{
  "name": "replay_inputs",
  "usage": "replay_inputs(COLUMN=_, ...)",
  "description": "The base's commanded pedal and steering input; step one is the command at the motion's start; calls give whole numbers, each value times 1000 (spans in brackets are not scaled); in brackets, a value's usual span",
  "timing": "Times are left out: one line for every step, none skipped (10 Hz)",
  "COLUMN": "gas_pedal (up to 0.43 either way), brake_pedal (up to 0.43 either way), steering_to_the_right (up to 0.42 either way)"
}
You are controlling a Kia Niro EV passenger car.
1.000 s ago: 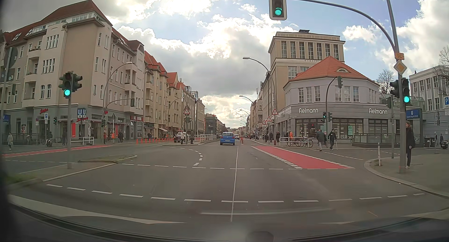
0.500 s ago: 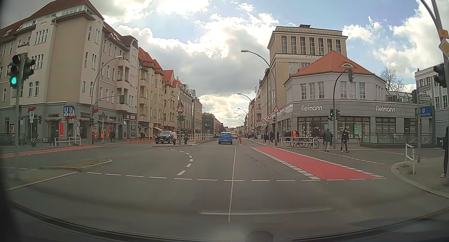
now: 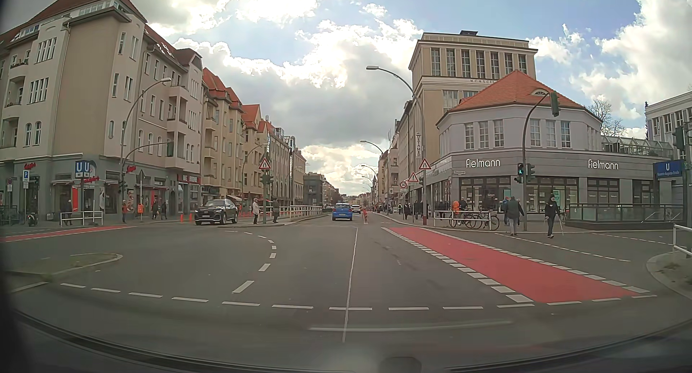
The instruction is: Follow the waypoints while adhering to traffic rules and regulations
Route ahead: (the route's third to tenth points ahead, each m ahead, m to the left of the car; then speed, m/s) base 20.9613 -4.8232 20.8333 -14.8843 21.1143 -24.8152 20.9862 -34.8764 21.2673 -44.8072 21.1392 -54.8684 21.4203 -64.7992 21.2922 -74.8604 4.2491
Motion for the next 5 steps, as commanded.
replay_inputs(gas_pedal=0, brake_pedal=213, steering_to_the_right=36)
replay_inputs(gas_pedal=0, brake_pedal=201, steering_to_the_right=42)
replay_inputs(gas_pedal=0, brake_pedal=201, steering_to_the_right=50)
replay_inputs(gas_pedal=0, brake_pedal=195, steering_to_the_right=59)
replay_inputs(gas_pedal=0, brake_pedal=195, steering_to_the_right=66)
